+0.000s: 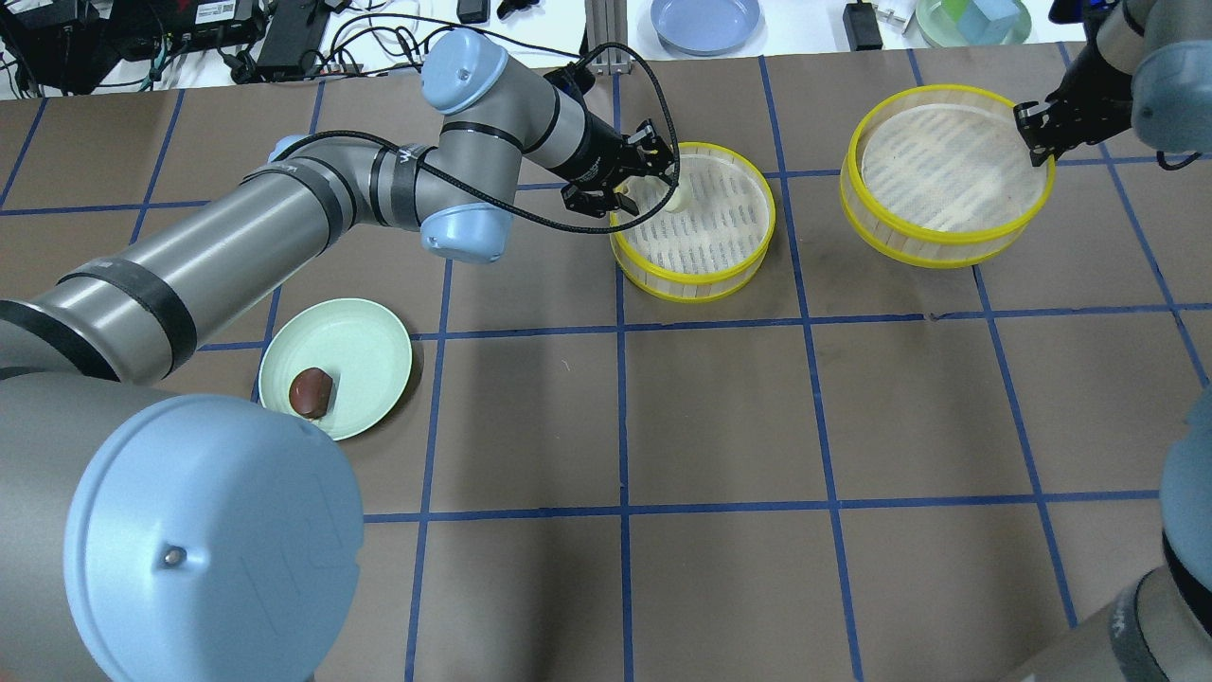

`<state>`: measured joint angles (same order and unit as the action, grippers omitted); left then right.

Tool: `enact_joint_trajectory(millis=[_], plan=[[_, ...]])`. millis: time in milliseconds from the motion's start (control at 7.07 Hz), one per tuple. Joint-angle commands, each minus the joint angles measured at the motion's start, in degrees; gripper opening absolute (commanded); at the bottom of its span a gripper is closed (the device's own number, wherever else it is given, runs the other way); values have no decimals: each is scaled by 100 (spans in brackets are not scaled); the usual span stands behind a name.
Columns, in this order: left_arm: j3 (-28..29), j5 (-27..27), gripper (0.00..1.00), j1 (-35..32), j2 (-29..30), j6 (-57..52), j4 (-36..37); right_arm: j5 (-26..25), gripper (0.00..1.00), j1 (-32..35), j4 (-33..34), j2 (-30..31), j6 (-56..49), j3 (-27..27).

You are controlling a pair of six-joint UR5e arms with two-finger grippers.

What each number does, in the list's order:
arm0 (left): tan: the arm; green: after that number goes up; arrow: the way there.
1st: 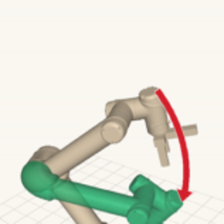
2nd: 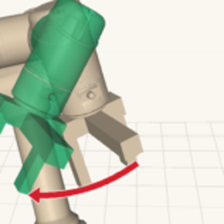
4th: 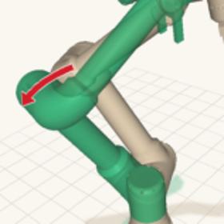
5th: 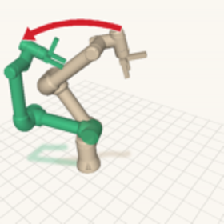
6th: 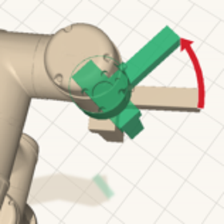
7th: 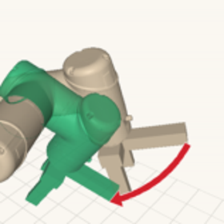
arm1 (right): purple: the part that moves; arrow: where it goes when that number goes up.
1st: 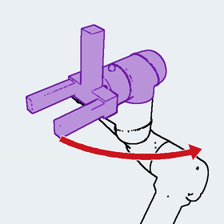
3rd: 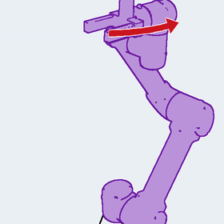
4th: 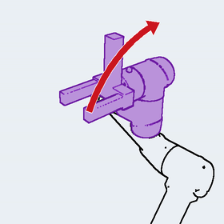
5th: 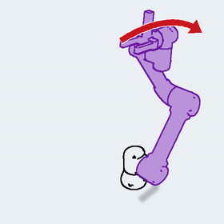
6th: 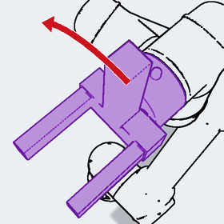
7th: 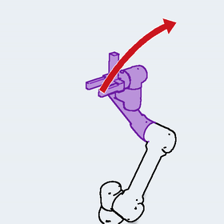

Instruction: Stack buns with steamer

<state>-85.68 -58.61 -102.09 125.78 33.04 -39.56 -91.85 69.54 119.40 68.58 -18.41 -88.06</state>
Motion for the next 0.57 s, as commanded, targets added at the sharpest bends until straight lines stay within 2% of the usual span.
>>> enact_joint_trajectory(millis=[0,141,283,424], plan=[[59,-18,100,4,-36,-60,-16,-35,0,243,-30,120,301,0],[173,-219,100,5,-53,-104,-68,-209,0,296,-83,129,321,0],[365,-699,100,65,-262,-522,-869,-211,0,366,-188,138,469,0],[594,-1452,100,188,-552,-1266,-1817,-202,0,506,-197,182,696,-9]])
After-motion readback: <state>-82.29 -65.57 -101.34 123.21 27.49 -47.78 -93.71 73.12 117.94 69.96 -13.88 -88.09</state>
